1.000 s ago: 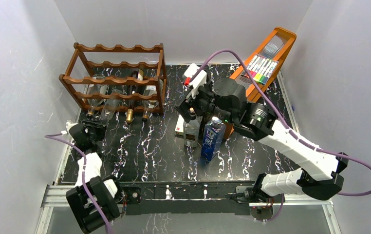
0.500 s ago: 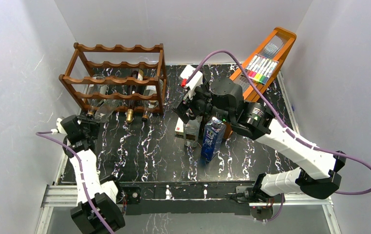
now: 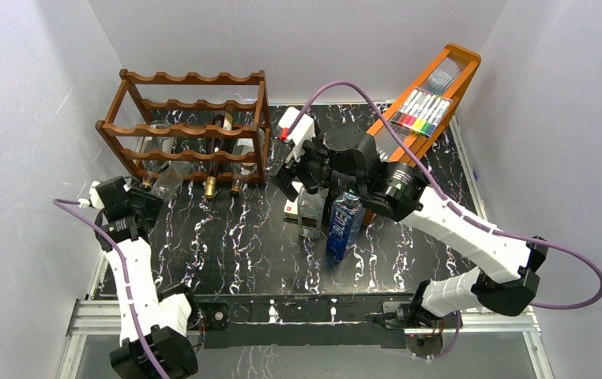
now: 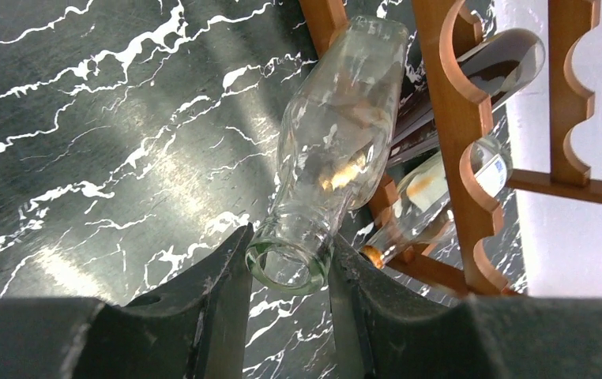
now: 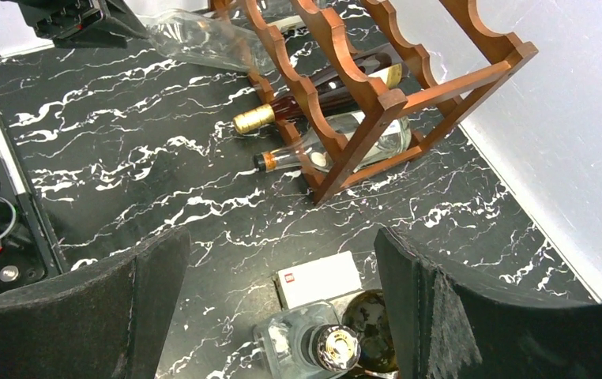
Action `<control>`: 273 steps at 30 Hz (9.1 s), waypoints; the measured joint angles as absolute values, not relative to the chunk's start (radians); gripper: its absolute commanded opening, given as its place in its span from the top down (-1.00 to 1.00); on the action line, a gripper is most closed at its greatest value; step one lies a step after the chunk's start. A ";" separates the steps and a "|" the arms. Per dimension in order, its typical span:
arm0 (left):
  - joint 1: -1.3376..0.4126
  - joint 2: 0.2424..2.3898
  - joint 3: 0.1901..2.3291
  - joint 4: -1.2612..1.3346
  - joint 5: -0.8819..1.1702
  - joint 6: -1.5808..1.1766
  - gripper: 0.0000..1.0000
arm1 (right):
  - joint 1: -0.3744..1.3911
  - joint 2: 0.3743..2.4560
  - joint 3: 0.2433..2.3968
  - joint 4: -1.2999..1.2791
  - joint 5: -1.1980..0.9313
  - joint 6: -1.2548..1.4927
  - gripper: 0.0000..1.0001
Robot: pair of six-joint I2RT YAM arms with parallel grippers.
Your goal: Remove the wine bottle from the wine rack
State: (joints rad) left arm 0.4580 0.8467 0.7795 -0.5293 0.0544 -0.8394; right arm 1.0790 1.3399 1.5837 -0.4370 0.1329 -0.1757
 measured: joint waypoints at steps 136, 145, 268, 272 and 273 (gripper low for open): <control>-0.673 1.513 1.633 -0.923 -0.044 -0.096 -0.54 | 1.075 0.953 1.213 -0.154 0.283 -0.135 -0.96; -0.675 1.455 1.624 -0.905 -0.067 -0.088 -0.73 | 1.075 0.953 1.213 -0.159 0.283 -0.134 -0.96; 0.304 1.931 0.301 1.509 0.626 -1.167 -0.18 | 1.075 0.912 1.162 -0.160 0.258 -0.139 -0.96; 0.303 1.931 0.308 1.499 0.627 -1.157 0.04 | 1.075 0.911 1.162 -0.160 0.258 -0.138 -0.96; 0.303 1.931 0.310 1.493 0.626 -1.156 0.15 | 1.075 0.910 1.162 -0.160 0.257 -0.138 -0.96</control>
State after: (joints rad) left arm 0.3027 1.9308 0.3096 1.4929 0.6262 -1.1557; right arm 1.0752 0.9104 1.1622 -0.1596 0.2573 -0.1383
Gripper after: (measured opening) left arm 0.531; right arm 0.981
